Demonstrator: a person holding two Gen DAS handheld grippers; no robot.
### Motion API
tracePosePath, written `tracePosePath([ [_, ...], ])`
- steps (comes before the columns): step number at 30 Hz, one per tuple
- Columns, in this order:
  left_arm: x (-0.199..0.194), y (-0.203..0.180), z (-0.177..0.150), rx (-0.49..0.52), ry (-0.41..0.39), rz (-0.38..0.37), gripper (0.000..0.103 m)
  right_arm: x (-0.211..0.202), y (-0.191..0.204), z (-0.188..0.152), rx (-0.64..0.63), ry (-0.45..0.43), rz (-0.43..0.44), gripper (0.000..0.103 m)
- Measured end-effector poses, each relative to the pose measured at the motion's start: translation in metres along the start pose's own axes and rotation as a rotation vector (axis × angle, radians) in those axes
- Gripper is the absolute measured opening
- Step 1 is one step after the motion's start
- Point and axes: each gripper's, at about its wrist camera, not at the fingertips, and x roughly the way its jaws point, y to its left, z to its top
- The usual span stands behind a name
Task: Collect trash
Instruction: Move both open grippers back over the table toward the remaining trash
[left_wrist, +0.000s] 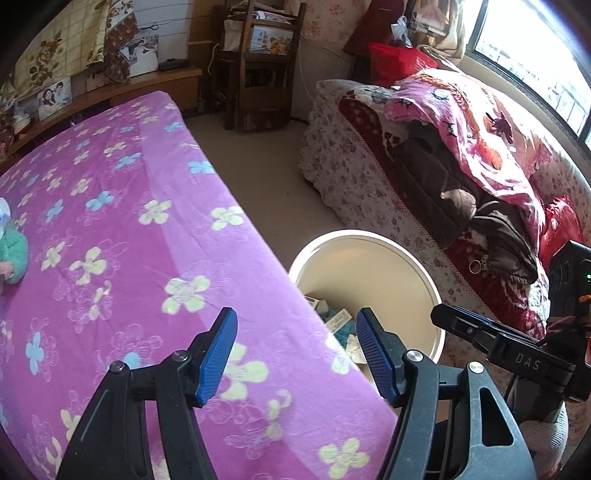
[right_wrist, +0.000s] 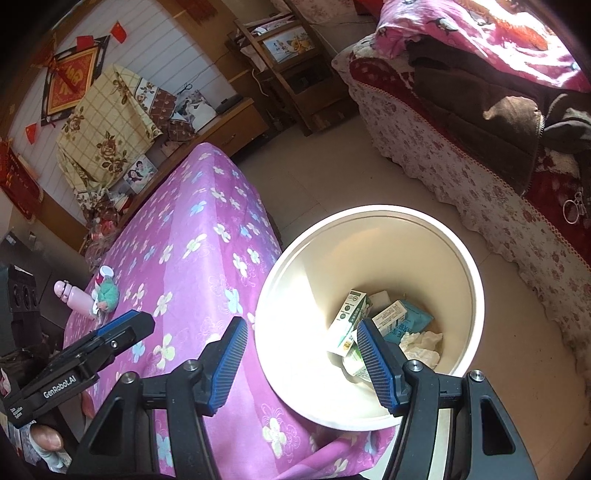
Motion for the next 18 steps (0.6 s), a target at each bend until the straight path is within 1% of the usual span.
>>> tracePosePath([
  [9, -0.018, 0.042, -0.01, -0.039, -0.025, 0.072, 0.068, 0.009, 0.046, -0.008, -0.087, 0.019, 0.01, 0.066],
  [15, -0.036, 0.086, -0.022, -0.094, -0.034, 0.131, 0.068, 0.025, 0.092, -0.018, -0.175, 0.053, 0.036, 0.066],
  [18, -0.047, 0.116, -0.029, -0.133, -0.039, 0.169, 0.068, 0.036, 0.118, -0.024, -0.221, 0.076, 0.056, 0.066],
])
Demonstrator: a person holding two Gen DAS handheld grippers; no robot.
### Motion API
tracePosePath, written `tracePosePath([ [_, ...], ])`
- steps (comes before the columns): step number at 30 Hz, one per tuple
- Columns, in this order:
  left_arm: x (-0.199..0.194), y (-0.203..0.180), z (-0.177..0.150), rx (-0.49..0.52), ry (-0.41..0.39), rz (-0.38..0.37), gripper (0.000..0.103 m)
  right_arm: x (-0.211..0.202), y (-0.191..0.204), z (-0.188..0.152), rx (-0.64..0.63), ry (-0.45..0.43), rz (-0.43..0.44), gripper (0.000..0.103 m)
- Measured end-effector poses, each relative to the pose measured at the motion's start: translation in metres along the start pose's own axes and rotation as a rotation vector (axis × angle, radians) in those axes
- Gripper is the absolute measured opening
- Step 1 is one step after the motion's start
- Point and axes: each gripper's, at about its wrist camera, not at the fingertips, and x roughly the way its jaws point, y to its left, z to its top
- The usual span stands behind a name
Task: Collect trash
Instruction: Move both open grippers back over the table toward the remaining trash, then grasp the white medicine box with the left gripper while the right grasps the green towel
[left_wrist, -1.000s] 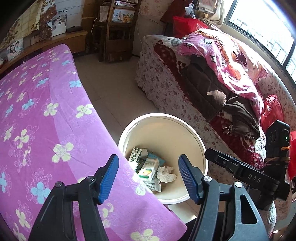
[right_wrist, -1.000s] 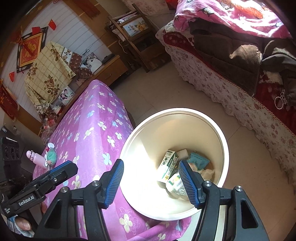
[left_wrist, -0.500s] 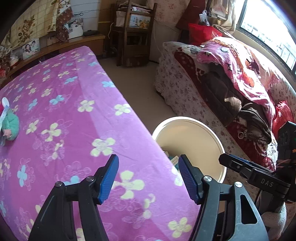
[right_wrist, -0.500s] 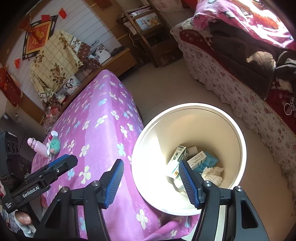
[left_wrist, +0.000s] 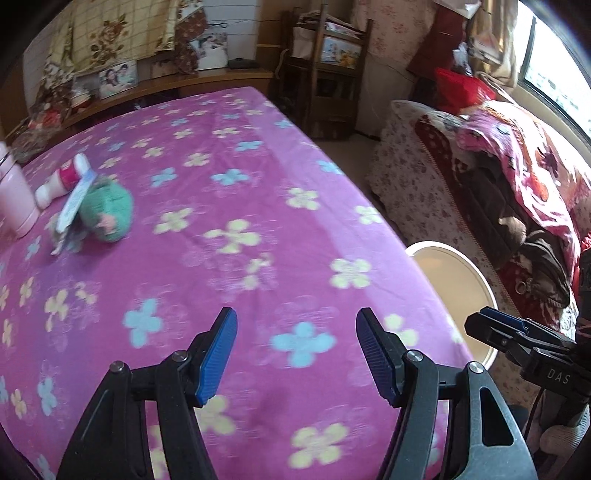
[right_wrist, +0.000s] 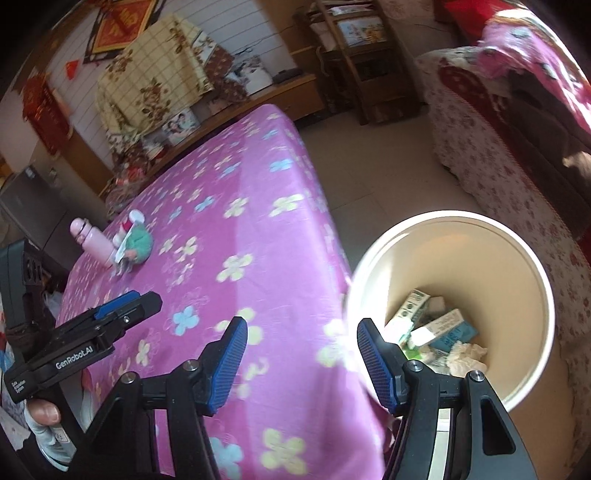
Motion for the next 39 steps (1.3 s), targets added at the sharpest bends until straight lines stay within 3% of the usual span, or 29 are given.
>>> tracePosePath([
  [9, -0.019, 0.115, 0.008, -0.132, -0.013, 0.135, 0.068, 0.05, 0.077, 0.007, -0.13, 0.08, 0.073, 0.066],
  [13, -0.021, 0.17, 0.029, -0.212, -0.028, 0.193, 0.068, 0.067, 0.106, 0.014, -0.168, 0.102, 0.105, 0.066],
  [19, -0.002, 0.237, 0.069, -0.348, -0.031, 0.202, 0.07, 0.088, 0.148, 0.035, -0.234, 0.107, 0.15, 0.066],
  [31, 0.068, 0.281, 0.099, -0.437, 0.046, 0.185, 0.07, 0.13, 0.197, 0.068, -0.321, 0.117, 0.199, 0.066],
  [34, 0.068, 0.283, 0.098, -0.447, 0.045, 0.157, 0.049, 0.142, 0.207, 0.075, -0.339, 0.119, 0.204, 0.066],
  [39, 0.053, 0.278, 0.085, -0.371, 0.071, 0.188, 0.049, 0.159, 0.232, 0.084, -0.385, 0.113, 0.236, 0.066],
])
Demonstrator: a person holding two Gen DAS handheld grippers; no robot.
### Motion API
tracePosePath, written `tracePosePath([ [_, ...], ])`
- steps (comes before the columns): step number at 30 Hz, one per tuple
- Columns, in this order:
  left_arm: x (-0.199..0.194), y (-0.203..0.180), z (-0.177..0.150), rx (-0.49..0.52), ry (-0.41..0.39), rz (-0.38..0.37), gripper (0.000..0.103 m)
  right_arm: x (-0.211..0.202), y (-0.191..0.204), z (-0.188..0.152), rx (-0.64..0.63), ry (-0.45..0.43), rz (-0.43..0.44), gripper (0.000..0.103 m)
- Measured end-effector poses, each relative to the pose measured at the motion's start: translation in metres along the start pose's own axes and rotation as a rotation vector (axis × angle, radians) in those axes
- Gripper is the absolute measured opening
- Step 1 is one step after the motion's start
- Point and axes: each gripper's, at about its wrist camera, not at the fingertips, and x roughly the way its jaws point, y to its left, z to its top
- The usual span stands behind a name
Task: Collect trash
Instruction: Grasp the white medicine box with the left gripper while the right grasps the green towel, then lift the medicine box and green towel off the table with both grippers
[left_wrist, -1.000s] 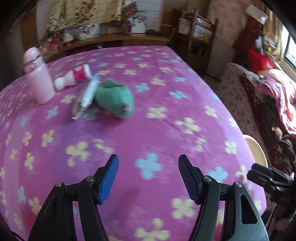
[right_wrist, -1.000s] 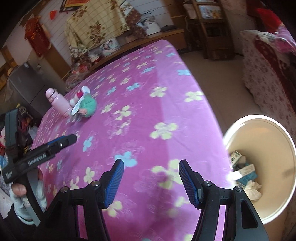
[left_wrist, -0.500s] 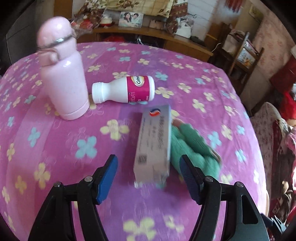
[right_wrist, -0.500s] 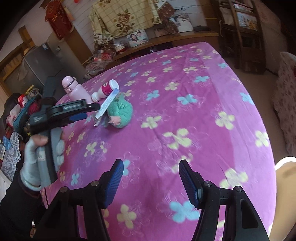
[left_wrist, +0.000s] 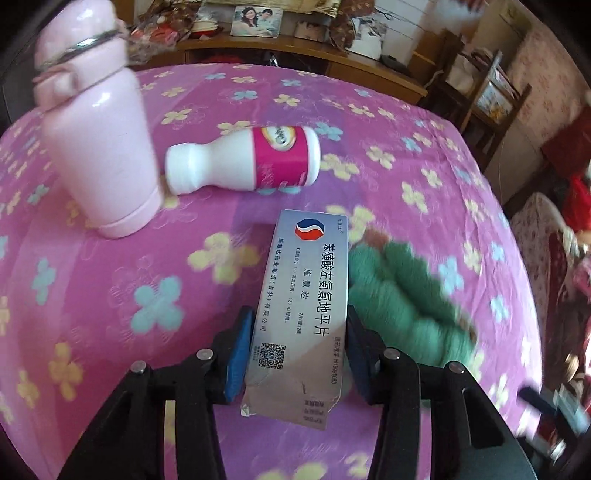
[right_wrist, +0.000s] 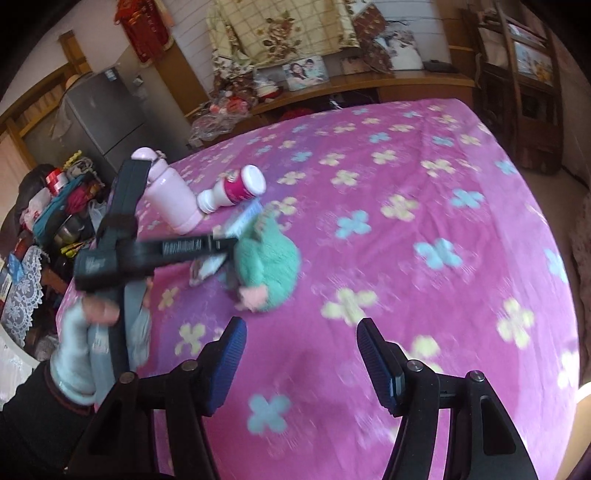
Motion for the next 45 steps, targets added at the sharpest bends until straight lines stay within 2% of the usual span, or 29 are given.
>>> tracePosePath([
  [6, -0.034, 0.026, -0.031, 0.02, -0.026, 0.043, 0.049, 0.038, 0.028, 0.029, -0.086, -0.008, 0.014, 0.072],
  [12, -0.054, 0.039, -0.059, 0.021, -0.04, 0.047, 0.049, 0.088, 0.046, 0.045, -0.147, 0.05, -0.037, 0.074],
  [14, -0.057, 0.038, -0.066, 0.029, -0.051, 0.057, 0.049, 0.09, 0.046, 0.043, -0.15, 0.038, -0.064, 0.071],
  [15, -0.059, 0.038, -0.068, 0.03, -0.055, 0.057, 0.049, 0.088, 0.044, 0.041, -0.144, 0.025, -0.069, 0.056],
  [16, -0.06, 0.036, -0.071, 0.029, -0.057, 0.051, 0.049, 0.085, 0.043, 0.039, -0.139, 0.016, -0.078, 0.052],
  [18, -0.062, 0.033, -0.074, 0.028, -0.059, 0.039, 0.049, 0.075, 0.04, 0.034, -0.121, 0.01, -0.052, 0.05],
  [24, -0.073, 0.013, -0.09, 0.05, -0.078, 0.016, 0.049, 0.028, 0.031, 0.006, -0.117, -0.015, -0.055, 0.049],
  [34, -0.094, -0.032, -0.128, 0.112, -0.094, -0.025, 0.048, -0.063, 0.018, -0.061, -0.071, -0.091, -0.078, 0.049],
  [40, -0.085, -0.046, -0.155, 0.152, -0.022, -0.026, 0.048, -0.09, 0.005, -0.096, -0.04, -0.055, -0.089, 0.049],
  [45, -0.076, -0.053, -0.159, 0.173, -0.007, -0.003, 0.048, -0.086, 0.0, -0.113, -0.027, -0.001, -0.109, 0.05],
])
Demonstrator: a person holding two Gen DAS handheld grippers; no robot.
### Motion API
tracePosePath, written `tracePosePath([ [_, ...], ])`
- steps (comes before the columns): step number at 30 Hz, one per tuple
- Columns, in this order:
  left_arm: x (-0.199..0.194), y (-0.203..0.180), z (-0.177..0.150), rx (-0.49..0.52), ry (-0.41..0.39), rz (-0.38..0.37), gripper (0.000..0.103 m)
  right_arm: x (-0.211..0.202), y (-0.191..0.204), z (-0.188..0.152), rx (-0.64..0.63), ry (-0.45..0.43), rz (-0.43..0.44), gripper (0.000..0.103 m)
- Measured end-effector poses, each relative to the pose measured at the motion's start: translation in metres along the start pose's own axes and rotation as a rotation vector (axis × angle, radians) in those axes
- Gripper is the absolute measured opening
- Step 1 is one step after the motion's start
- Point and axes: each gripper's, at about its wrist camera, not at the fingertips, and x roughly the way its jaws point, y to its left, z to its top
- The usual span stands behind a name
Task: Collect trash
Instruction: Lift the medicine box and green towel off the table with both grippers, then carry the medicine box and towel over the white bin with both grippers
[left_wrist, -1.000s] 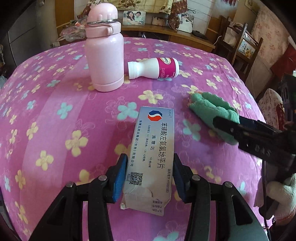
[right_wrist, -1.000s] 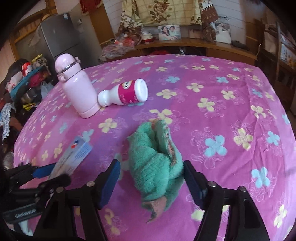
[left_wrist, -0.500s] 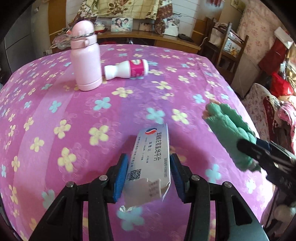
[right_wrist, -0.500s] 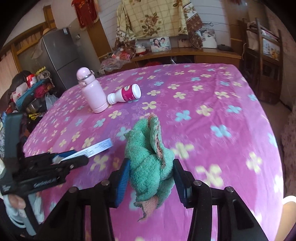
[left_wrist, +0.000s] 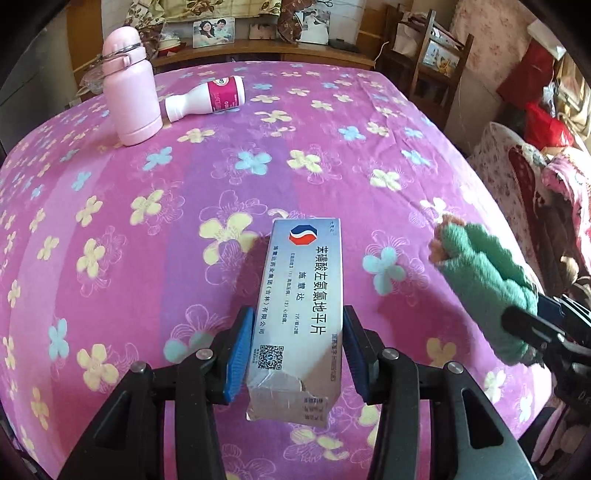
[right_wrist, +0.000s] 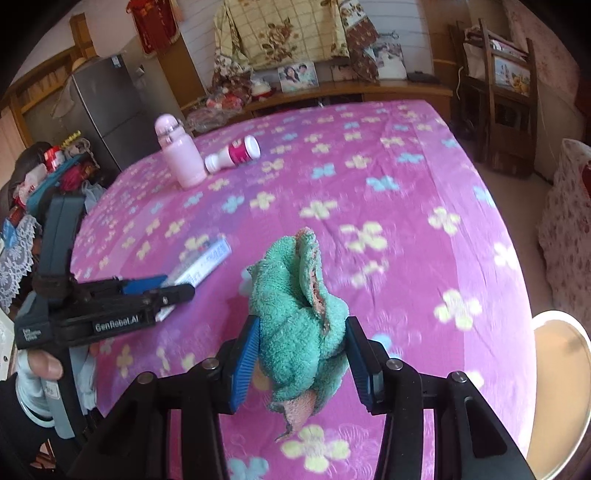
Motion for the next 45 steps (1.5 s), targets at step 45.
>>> tracePosePath([
  [45, -0.035, -0.141, 0.001, 0.206, -0.101, -0.148, 0.049, -0.08, -0.068, -0.032, 0.119, -0.146, -0.164, 0.056],
])
